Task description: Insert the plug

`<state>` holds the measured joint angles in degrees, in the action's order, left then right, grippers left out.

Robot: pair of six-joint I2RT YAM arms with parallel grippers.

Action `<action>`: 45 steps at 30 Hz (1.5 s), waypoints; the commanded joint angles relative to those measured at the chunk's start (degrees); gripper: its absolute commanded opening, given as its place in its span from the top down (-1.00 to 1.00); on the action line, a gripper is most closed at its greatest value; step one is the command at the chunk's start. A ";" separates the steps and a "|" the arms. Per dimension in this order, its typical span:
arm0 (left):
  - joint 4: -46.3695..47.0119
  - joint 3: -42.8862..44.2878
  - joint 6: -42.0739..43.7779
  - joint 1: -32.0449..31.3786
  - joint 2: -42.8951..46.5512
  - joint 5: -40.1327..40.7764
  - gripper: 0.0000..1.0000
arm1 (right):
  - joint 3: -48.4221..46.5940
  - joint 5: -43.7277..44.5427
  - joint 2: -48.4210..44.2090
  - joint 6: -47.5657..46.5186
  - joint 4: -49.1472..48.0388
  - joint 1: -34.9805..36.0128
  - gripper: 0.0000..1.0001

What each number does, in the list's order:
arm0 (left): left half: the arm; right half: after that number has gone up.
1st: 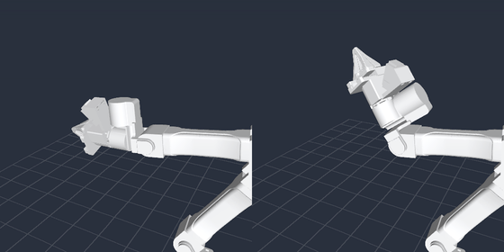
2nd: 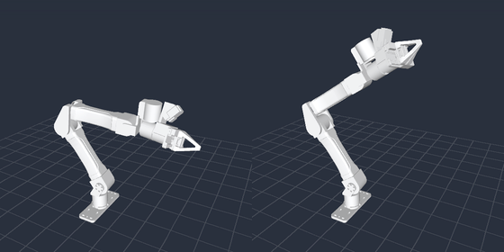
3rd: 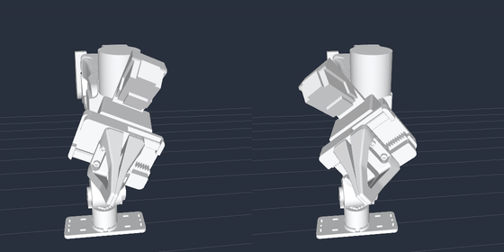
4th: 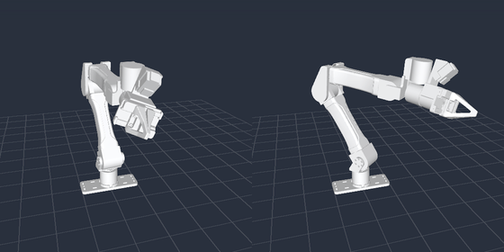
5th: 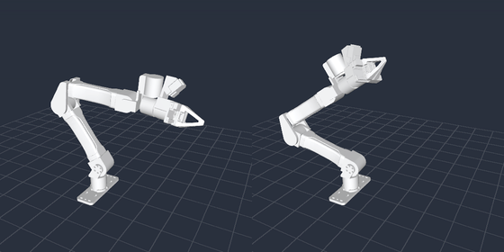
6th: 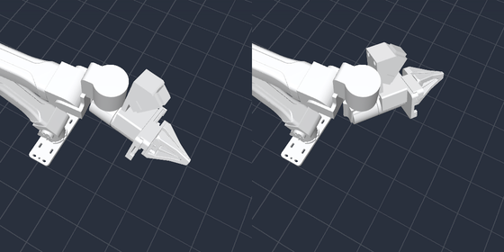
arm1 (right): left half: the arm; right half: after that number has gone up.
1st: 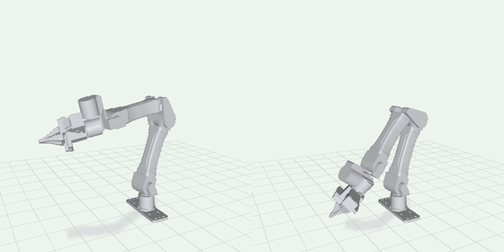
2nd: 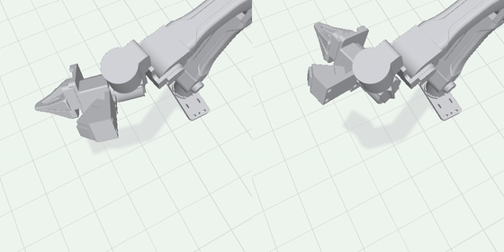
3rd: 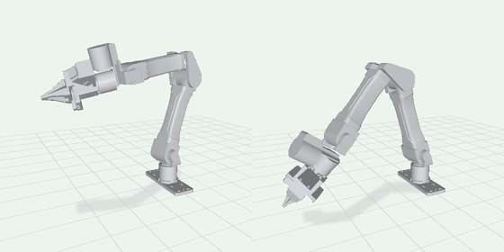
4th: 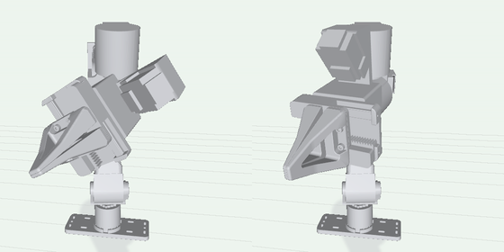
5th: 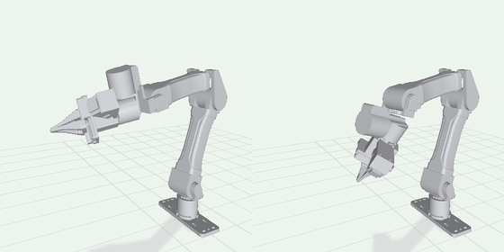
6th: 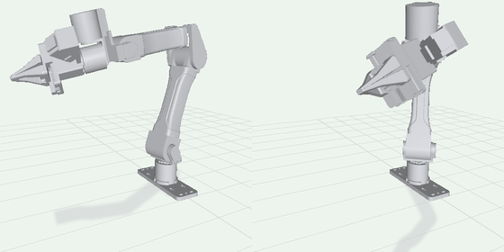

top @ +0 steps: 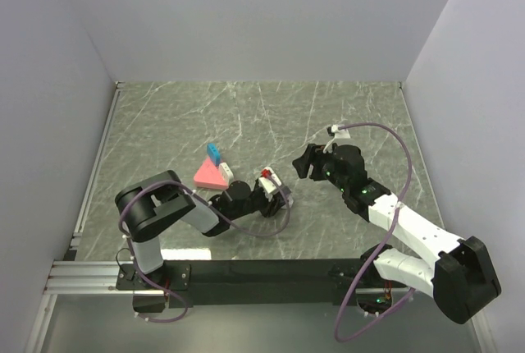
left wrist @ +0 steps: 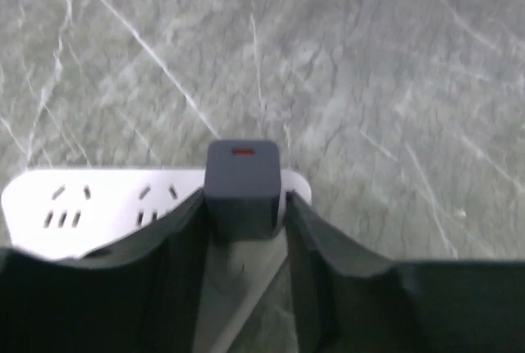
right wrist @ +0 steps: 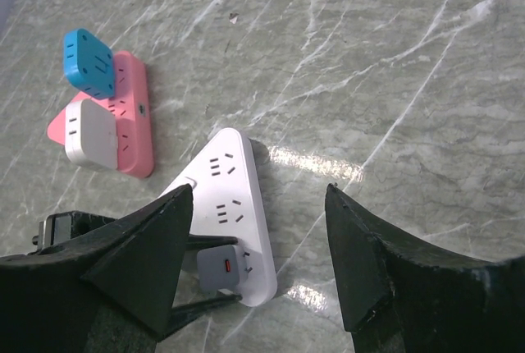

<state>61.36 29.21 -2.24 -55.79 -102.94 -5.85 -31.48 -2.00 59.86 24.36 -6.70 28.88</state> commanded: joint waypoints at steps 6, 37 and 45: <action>-12.23 -2.05 -2.16 -1.08 0.10 1.27 -0.40 | -0.95 -0.55 -1.32 -0.45 -1.39 0.03 -0.45; -42.94 6.03 -19.18 20.00 46.14 37.13 -0.99 | -7.19 10.88 -9.49 -6.16 3.36 -4.79 -0.67; -61.19 11.92 -23.51 36.72 49.41 39.06 -0.99 | -6.57 7.36 -9.41 -5.55 2.04 -11.13 -0.69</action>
<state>9.80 39.48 -23.33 -19.31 -53.04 27.94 -36.01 6.22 51.33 19.42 -2.50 19.03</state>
